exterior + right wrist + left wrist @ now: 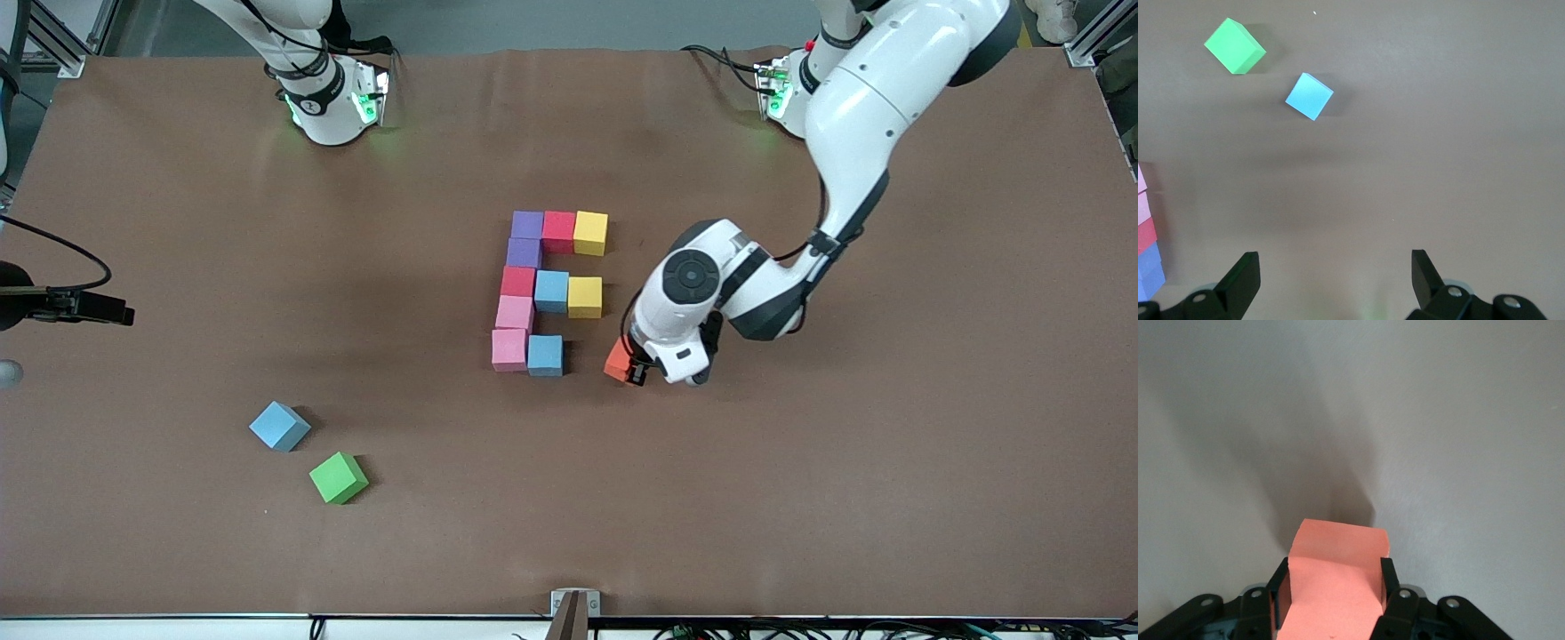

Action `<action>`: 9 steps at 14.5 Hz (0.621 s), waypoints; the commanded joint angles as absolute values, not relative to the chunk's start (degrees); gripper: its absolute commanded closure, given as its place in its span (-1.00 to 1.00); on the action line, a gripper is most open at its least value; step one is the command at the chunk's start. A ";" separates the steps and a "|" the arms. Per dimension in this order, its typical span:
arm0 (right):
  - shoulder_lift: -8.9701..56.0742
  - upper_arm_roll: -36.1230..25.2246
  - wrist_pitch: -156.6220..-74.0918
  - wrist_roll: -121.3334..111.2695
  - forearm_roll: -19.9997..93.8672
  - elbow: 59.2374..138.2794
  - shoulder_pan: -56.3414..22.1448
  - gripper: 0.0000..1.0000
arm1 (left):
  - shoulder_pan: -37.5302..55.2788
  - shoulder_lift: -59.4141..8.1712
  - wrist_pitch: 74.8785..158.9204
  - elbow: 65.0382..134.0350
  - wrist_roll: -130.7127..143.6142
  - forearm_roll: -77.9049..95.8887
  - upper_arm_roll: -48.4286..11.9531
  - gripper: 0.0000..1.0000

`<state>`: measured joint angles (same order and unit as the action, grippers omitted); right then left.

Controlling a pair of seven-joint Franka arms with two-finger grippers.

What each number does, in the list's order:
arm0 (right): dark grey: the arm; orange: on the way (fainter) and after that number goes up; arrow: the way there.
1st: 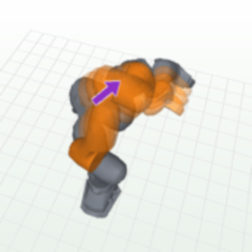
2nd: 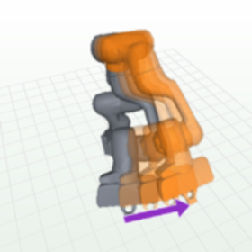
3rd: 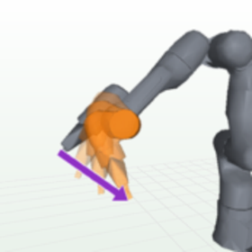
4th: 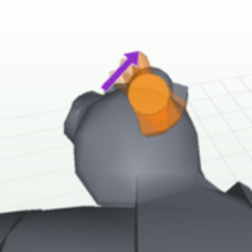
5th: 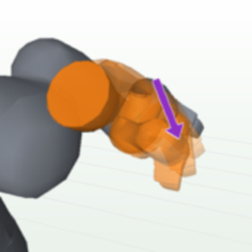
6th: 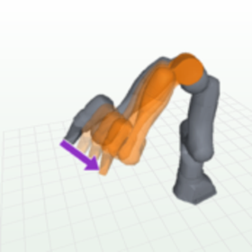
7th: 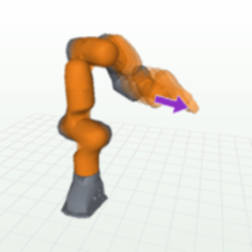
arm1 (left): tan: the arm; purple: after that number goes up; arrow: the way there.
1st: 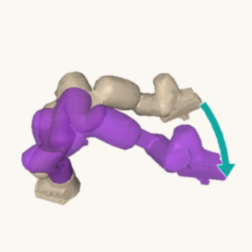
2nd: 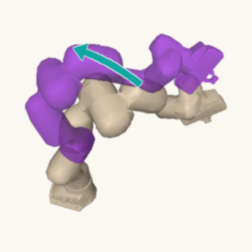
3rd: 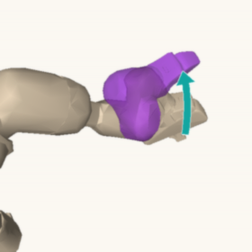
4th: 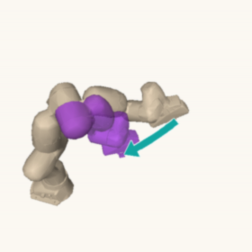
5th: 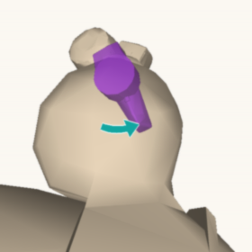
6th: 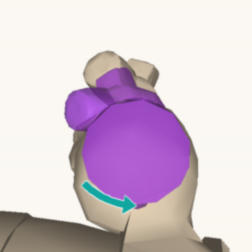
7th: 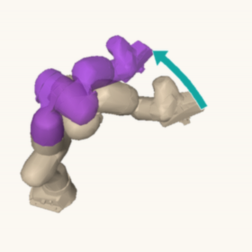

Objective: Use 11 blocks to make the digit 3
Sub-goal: 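Carry the orange cube to the column end with the left gripper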

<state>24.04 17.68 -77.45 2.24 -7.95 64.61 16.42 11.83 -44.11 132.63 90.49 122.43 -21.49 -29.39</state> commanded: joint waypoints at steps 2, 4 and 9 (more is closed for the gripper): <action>23.12 18.46 -77.08 2.81 -7.03 64.25 16.43 -1.00 | 18.62 -47.01 131.31 86.31 134.71 -18.99 -25.05 0.38; 22.94 18.37 -76.56 2.64 -6.77 64.25 15.21 -1.00 | 19.51 -48.68 131.31 83.86 138.07 -18.37 -25.05 0.38; 20.92 18.19 -74.19 2.37 -6.86 64.25 14.15 -1.00 | 22.76 -50.54 131.31 80.87 145.17 -17.32 -21.98 0.38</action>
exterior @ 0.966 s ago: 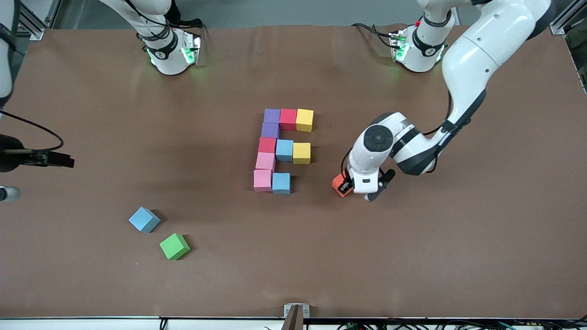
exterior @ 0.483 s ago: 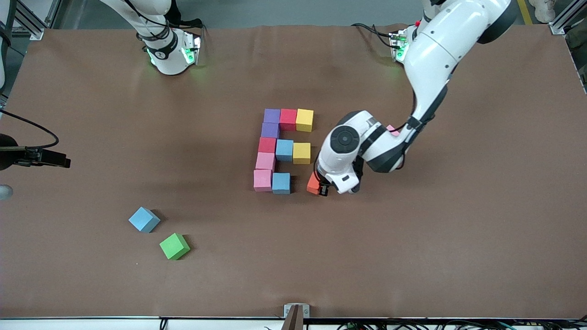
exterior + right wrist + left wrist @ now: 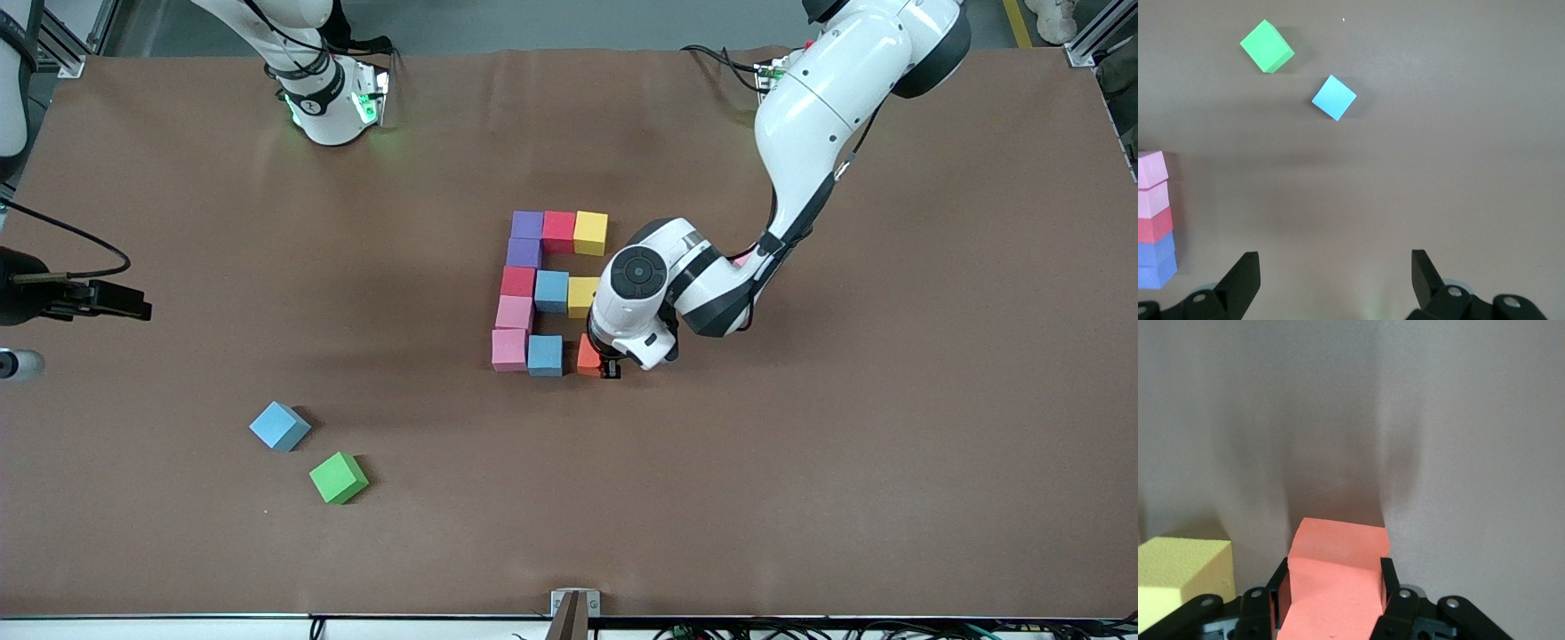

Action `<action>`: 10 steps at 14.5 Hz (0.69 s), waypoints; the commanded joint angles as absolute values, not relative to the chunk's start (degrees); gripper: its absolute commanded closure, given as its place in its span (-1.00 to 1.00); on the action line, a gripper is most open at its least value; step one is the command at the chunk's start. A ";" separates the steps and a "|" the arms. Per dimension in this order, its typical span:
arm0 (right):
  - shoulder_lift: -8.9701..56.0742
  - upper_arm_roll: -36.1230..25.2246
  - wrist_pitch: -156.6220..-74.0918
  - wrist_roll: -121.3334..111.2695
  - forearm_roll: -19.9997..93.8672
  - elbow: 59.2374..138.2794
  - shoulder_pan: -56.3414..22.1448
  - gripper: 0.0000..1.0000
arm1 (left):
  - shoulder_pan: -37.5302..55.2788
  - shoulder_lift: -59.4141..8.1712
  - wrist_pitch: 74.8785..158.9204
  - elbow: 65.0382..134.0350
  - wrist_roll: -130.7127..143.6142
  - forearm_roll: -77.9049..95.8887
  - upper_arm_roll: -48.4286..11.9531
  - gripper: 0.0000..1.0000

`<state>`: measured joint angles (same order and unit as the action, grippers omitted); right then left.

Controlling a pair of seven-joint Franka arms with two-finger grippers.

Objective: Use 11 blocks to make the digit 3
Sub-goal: 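Carry the orange cube to the column end with the left gripper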

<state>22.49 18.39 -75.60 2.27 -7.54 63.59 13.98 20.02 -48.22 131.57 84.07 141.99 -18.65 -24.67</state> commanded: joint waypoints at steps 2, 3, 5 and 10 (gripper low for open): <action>20.66 17.93 -72.61 2.46 -6.85 64.16 13.28 -1.00 | 23.64 -50.71 131.31 80.33 147.30 -16.88 -21.45 0.38; 20.65 17.32 -72.51 2.46 -7.20 64.16 11.53 -1.00 | 23.82 -50.71 131.31 80.42 147.74 -16.88 -21.45 0.38; 19.69 14.52 -71.81 2.72 -7.12 64.25 8.19 -1.00 | 24.61 -50.71 131.31 80.42 147.83 -16.70 -21.44 0.38; 18.90 6.77 -71.28 2.20 -2.56 64.95 3.25 -1.00 | 26.37 -52.03 131.31 78.76 147.83 -15.91 -21.09 0.37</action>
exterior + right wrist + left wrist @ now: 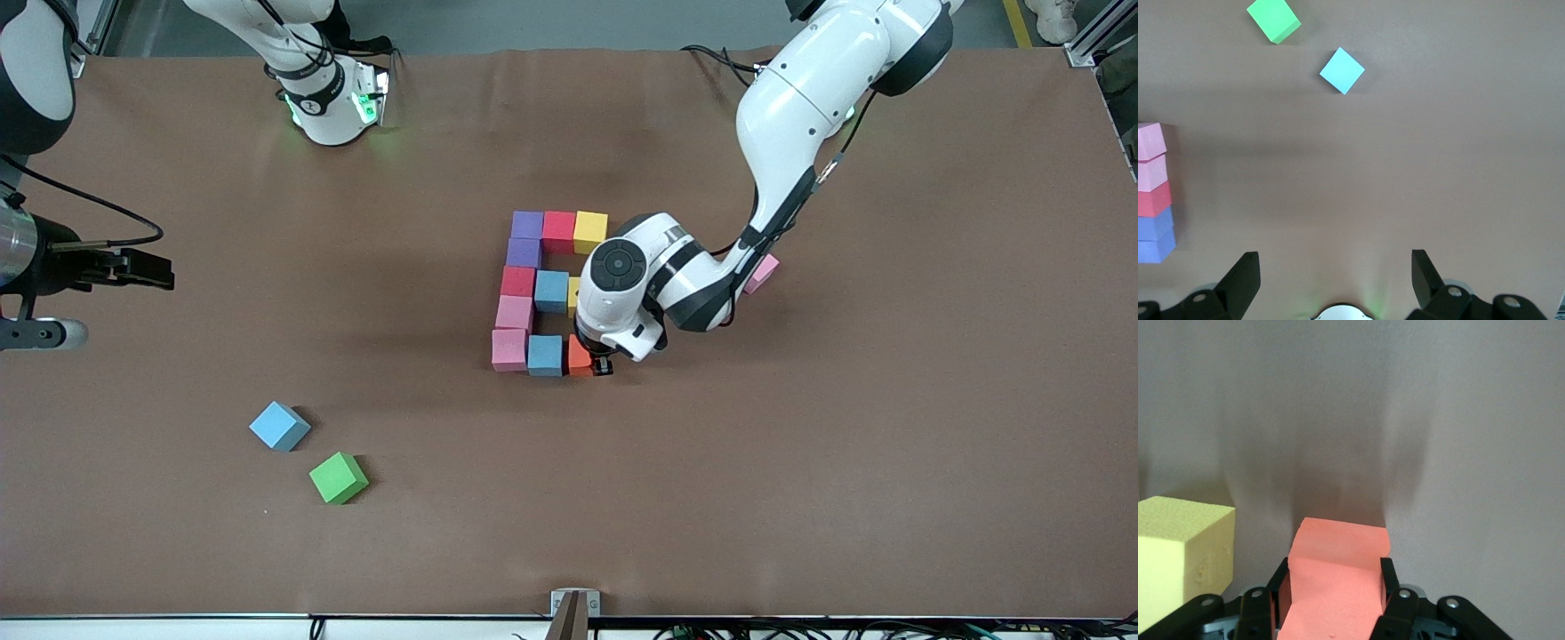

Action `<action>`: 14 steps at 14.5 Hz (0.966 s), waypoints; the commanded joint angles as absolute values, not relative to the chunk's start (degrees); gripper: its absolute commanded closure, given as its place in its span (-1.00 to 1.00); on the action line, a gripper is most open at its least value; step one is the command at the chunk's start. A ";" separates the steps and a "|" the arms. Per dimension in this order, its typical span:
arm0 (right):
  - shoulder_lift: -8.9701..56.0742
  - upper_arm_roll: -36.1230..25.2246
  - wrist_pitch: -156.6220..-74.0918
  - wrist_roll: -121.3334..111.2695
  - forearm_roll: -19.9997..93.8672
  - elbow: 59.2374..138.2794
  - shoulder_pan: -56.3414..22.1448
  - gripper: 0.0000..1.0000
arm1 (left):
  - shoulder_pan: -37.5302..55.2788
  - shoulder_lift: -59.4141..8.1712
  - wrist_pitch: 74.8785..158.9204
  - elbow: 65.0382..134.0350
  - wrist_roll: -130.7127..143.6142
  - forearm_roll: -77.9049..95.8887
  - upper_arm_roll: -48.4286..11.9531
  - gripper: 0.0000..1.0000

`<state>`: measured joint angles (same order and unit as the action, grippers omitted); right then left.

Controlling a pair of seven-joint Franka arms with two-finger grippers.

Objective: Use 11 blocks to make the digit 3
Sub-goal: 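Carry the orange cube to the column end with the left gripper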

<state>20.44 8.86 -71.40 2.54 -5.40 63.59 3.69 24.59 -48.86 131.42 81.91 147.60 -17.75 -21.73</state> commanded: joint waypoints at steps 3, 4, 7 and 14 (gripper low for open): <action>17.85 5.45 -71.63 2.11 -1.14 66.96 3.17 -1.00 | 26.37 -53.26 131.31 76.82 147.83 -15.91 -21.09 0.37; 16.54 5.19 -72.41 2.02 -0.71 68.97 3.08 -1.00 | 26.37 -53.35 131.31 76.56 147.83 -15.91 -21.09 0.37; 13.19 0.89 -75.32 1.93 -0.44 72.33 0.18 -1.00 | 26.37 -53.52 131.31 76.47 147.83 -15.82 -21.01 0.36; 7.92 0.53 -77.70 1.76 1.14 77.25 0.70 -1.00 | 26.81 -53.61 131.40 76.29 147.83 -15.82 -21.01 0.31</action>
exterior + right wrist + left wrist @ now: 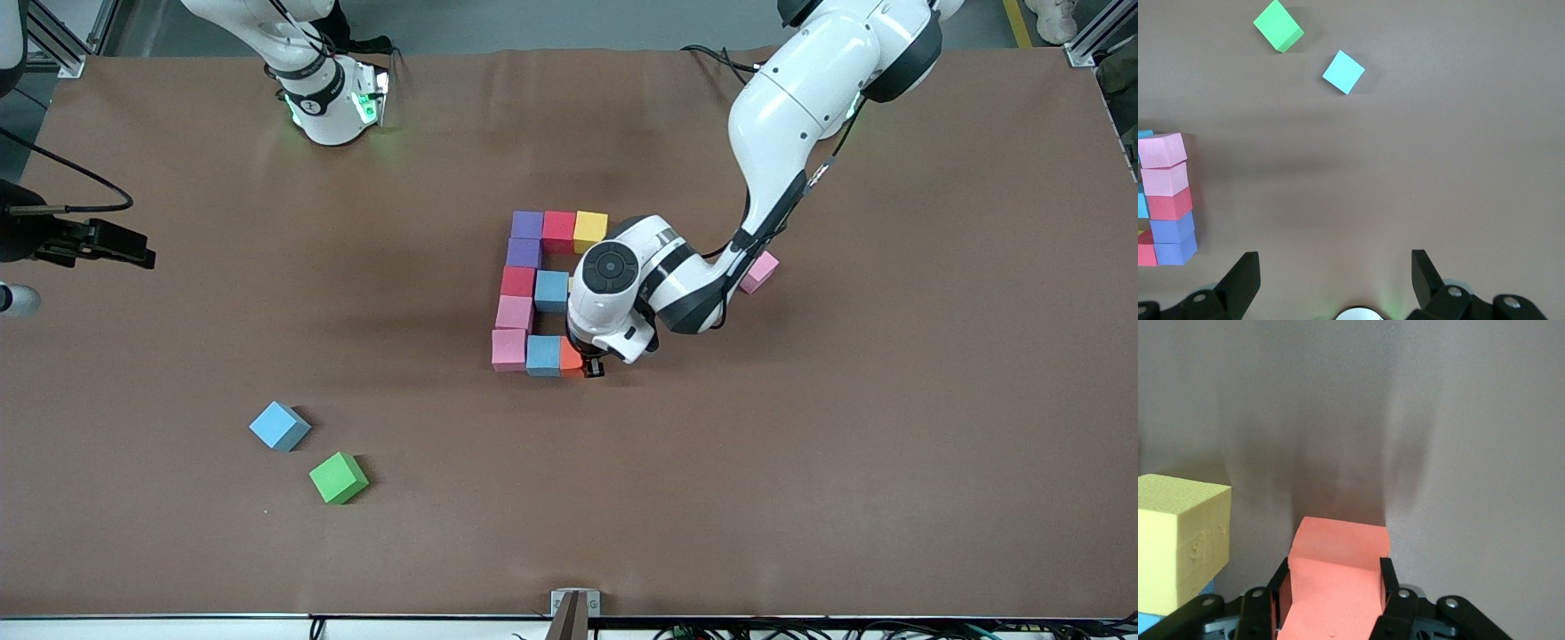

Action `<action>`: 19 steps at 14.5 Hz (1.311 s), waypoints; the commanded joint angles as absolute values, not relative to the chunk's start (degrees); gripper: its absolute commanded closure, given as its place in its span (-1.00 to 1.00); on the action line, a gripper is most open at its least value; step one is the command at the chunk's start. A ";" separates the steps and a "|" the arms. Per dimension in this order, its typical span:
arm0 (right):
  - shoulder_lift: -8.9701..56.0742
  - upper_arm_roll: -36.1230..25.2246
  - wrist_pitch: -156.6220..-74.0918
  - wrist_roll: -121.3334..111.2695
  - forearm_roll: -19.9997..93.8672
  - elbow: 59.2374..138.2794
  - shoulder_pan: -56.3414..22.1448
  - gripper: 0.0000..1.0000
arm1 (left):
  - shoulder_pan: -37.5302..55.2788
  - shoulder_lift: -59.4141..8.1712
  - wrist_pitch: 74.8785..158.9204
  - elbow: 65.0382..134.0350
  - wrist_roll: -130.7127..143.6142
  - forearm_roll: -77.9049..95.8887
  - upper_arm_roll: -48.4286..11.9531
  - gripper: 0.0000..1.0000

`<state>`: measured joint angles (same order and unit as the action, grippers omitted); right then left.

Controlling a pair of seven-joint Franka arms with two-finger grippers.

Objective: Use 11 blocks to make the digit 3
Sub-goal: 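Carry the orange cube to the column end with the left gripper, then open the left gripper to release the orange cube beside blue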

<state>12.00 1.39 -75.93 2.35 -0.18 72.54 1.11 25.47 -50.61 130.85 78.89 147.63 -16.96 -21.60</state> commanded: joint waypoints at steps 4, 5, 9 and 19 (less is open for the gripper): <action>4.23 0.53 -77.78 0.54 1.14 79.87 0.70 -1.00 | 26.81 -53.53 131.48 76.38 147.13 -16.08 -20.21 -0.18; 1.96 0.27 -79.09 -0.43 1.14 83.20 0.88 -1.00 | 26.81 -53.61 131.48 76.38 146.87 -16.17 -20.21 -0.42; -3.07 -2.28 -82.35 -4.57 1.14 90.26 0.70 -1.00 | 26.81 -53.00 131.31 76.46 146.78 -16.17 -20.21 -1.00; -6.41 -4.83 -80.51 -4.48 1.05 90.35 -0.88 -1.00 | 25.66 -46.86 128.85 80.15 145.02 -16.70 -20.92 -1.00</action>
<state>-4.03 -2.99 -80.21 -3.95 -0.08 88.08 0.51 25.69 -50.40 129.87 77.11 145.86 -16.95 -21.21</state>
